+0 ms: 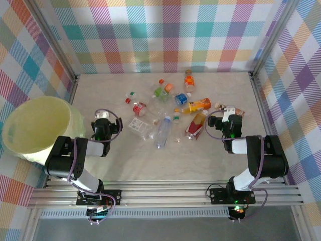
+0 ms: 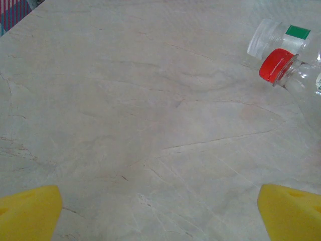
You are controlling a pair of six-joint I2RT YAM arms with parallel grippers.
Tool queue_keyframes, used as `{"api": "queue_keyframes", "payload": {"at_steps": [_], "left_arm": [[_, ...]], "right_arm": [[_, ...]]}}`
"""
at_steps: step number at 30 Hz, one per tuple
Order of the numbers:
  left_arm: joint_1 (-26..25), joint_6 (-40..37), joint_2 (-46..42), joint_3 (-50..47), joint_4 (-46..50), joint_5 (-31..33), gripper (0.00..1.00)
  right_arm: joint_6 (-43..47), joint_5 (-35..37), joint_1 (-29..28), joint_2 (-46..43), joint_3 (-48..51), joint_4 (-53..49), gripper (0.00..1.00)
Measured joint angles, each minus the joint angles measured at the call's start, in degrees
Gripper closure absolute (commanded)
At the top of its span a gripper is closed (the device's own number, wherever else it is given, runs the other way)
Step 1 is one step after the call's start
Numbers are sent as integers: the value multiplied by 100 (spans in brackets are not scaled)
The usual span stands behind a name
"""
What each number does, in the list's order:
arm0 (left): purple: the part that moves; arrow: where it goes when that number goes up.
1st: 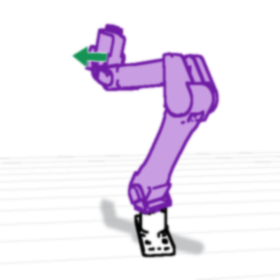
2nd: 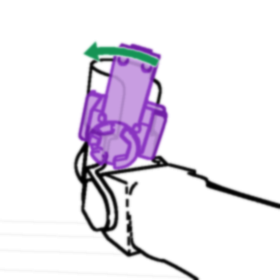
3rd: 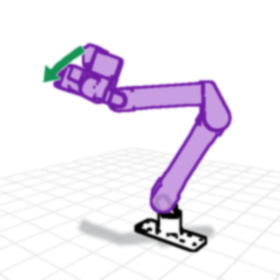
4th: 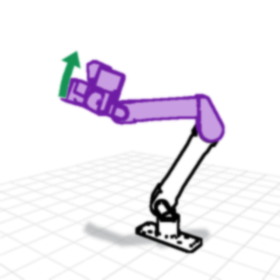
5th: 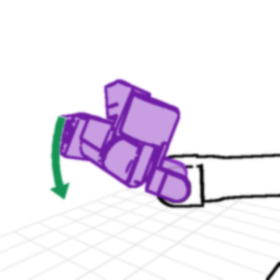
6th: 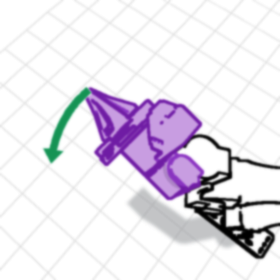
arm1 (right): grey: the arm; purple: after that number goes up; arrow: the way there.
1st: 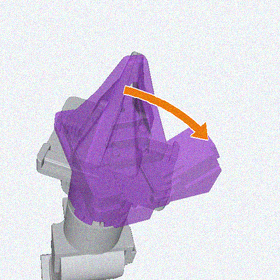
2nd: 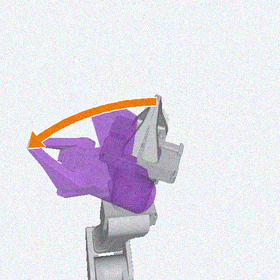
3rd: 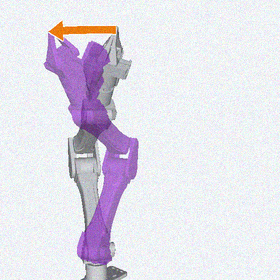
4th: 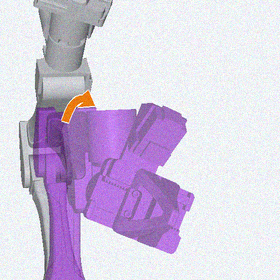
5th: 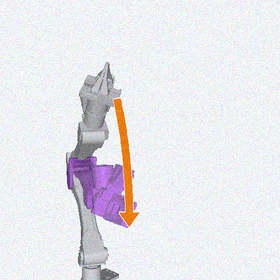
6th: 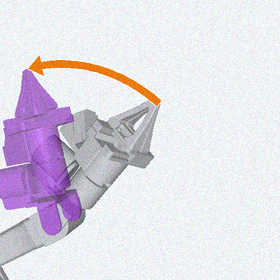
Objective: Put the plastic bottles in the bin
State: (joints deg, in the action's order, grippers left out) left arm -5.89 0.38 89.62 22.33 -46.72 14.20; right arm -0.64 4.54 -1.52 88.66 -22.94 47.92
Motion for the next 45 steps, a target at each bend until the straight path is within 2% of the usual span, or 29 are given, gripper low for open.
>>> {"api": "queue_keyframes", "payload": {"at_steps": [34,39,45], "left_arm": [[2,-2,0,28,50,-46,0],[2,-7,-269,409,892,-87,0],[-17,140,-1182,1021,2011,-70,0]], "right_arm": [[-4,-157,4,-22,0,-52,0],[17,-334,4,-557,-24,-614,0],[-188,-616,4,-1515,-603,-1952,0]]}}
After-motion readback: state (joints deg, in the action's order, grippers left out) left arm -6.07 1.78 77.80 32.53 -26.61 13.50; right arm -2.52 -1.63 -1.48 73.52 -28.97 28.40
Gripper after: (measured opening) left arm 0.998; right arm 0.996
